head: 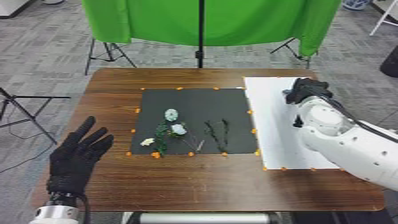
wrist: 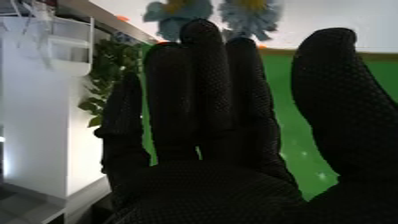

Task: Arrange flowers

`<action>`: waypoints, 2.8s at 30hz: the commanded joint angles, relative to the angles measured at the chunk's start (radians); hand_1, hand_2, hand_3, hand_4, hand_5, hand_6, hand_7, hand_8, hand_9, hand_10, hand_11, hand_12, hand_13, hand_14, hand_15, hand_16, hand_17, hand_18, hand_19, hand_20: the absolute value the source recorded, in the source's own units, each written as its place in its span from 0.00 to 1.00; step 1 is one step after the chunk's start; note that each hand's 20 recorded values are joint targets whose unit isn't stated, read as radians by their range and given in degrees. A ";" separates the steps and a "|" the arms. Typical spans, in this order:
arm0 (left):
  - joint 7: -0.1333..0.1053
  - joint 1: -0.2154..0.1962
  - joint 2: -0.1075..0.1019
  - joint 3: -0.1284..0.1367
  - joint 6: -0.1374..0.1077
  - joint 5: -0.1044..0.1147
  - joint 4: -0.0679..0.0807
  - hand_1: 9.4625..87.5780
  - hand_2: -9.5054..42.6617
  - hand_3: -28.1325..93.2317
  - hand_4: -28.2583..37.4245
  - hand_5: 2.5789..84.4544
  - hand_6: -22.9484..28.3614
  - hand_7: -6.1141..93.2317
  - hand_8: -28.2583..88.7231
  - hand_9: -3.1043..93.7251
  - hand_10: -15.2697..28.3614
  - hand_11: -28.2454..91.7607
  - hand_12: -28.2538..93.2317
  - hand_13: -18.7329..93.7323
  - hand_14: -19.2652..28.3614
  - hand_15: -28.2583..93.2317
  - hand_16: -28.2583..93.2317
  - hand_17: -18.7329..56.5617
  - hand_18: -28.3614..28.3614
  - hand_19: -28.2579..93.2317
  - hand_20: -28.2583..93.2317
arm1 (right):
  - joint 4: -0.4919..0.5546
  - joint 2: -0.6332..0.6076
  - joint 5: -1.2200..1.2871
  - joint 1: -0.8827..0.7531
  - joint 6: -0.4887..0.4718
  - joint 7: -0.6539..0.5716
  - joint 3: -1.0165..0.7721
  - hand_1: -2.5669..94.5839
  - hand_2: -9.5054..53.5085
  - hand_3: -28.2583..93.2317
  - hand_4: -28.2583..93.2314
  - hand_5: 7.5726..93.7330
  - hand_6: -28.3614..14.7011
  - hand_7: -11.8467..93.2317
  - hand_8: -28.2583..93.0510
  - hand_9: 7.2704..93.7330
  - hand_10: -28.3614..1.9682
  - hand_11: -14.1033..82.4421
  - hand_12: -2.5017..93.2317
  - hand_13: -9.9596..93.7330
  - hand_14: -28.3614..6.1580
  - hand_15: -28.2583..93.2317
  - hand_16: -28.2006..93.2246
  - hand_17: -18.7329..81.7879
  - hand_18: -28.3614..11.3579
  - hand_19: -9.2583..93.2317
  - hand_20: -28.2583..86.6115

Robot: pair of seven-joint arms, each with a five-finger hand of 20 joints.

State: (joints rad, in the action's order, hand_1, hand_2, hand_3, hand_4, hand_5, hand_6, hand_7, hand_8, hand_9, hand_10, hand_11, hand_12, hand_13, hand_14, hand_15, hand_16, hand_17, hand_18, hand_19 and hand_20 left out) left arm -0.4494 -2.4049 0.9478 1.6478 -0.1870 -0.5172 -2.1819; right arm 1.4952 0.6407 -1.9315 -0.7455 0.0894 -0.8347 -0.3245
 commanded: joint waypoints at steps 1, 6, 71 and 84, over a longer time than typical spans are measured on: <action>-0.002 -0.007 0.006 -0.004 -0.005 0.002 0.006 0.14 0.33 0.87 0.00 0.40 0.58 0.17 0.16 0.38 0.78 0.41 0.31 0.38 0.99 0.62 0.17 0.13 1.00 0.68 0.38 | -0.063 0.058 -0.043 0.012 -0.069 0.032 0.008 0.40 0.00 0.89 0.00 0.59 0.77 0.27 0.12 0.66 0.55 0.55 0.20 0.62 0.51 0.86 0.35 0.35 0.03 0.82 0.70; -0.008 0.000 0.000 -0.014 -0.004 0.005 0.008 0.14 0.33 0.87 0.00 0.40 0.58 0.17 0.16 0.38 0.78 0.41 0.32 0.38 0.99 0.62 0.17 0.13 1.00 0.68 0.38 | -0.098 0.095 -0.070 -0.007 -0.075 0.017 0.014 0.42 0.00 0.89 0.00 0.60 0.80 0.27 0.12 0.68 0.56 0.54 0.19 0.63 0.53 0.86 0.35 0.36 0.03 0.82 0.69; 0.106 -0.008 0.061 0.030 0.011 -0.035 -0.004 0.14 0.34 0.87 0.00 0.40 0.59 0.17 0.16 0.38 0.78 0.41 0.31 0.38 0.99 0.63 0.17 0.13 1.00 0.68 0.38 | 0.357 0.232 -0.206 -0.315 0.044 0.299 -0.161 0.40 0.00 0.85 0.00 0.67 0.75 0.25 0.13 0.79 0.61 0.60 0.23 0.69 0.55 0.88 0.39 0.34 0.14 0.85 0.72; 0.068 -0.003 0.046 0.008 -0.001 -0.025 0.000 0.15 0.34 0.87 0.00 0.41 0.59 0.17 0.16 0.38 0.78 0.41 0.31 0.38 0.99 0.63 0.17 0.13 1.00 0.68 0.37 | 0.203 0.049 -0.062 -0.109 0.156 0.191 -0.145 0.36 0.00 0.88 0.00 0.63 0.72 0.25 0.13 0.70 0.55 0.47 0.19 0.63 0.50 0.82 0.35 0.33 0.13 0.82 0.70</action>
State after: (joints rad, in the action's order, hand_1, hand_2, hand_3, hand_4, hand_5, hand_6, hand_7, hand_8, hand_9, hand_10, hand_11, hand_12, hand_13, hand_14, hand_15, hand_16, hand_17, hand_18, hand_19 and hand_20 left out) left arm -0.3687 -2.3998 0.9993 1.6664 -0.1793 -0.5489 -2.1863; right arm 1.8433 0.8245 -2.0399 -1.0184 0.2393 -0.5733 -0.4815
